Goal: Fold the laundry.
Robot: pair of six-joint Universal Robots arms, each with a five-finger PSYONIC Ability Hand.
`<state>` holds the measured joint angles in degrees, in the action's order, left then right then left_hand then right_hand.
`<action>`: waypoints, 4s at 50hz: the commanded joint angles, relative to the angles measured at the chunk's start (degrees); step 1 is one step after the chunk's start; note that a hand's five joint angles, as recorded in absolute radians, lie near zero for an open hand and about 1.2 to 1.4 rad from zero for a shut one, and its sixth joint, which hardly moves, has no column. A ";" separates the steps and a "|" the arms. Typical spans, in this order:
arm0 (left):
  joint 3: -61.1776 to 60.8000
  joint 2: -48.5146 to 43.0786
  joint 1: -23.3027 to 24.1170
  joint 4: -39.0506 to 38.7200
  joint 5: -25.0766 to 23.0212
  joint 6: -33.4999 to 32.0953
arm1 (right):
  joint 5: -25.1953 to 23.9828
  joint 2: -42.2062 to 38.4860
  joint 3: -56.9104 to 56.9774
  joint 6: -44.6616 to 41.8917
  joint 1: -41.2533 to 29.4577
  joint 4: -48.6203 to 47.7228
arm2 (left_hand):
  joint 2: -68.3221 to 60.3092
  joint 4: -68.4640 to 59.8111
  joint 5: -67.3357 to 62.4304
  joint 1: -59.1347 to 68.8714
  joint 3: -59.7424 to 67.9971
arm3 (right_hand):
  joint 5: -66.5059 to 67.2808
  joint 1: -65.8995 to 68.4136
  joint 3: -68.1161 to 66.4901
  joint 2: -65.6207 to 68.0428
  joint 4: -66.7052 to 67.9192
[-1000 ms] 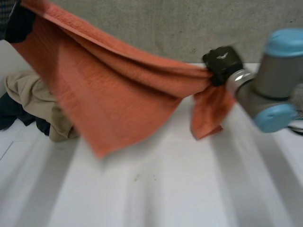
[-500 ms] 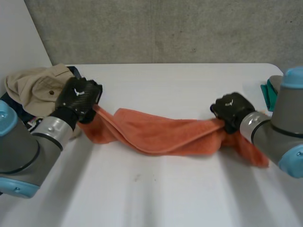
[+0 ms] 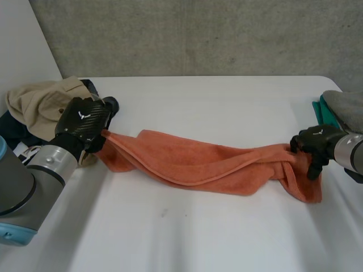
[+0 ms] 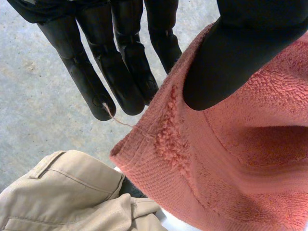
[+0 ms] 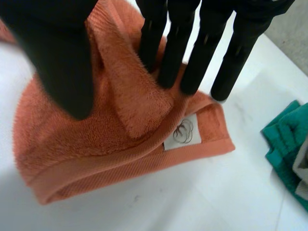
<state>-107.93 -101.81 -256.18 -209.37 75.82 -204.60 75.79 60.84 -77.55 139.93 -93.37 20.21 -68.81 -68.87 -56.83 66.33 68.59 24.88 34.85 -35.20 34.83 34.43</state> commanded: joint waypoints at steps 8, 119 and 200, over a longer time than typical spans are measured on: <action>1.14 7.23 -0.55 1.16 0.29 0.00 | 0.68 0.76 -1.02 0.25 1.34 -8.44 | -11.19 -11.13 -13.17 13.67 11.41 | 45.12 45.15 -44.80 45.17 45.57; 6.67 -0.92 2.78 25.35 6.44 -17.67 | 5.94 14.23 -24.23 -18.91 5.13 -26.79 | -11.19 -11.13 -13.17 13.67 11.41 | 45.12 45.15 -44.80 45.17 45.57; 6.68 -3.04 8.50 8.81 13.21 -0.71 | 0.77 4.64 -17.11 -16.18 21.92 -38.23 | 57.42 57.47 55.43 -54.93 -57.20 | 45.12 45.15 -44.80 45.17 45.57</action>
<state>-100.51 -106.21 -247.88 -200.47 89.05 -206.56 76.38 63.42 -94.70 125.68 -69.12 -17.80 -12.00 -11.73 -2.88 10.97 12.29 56.92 65.82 -68.17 67.49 68.67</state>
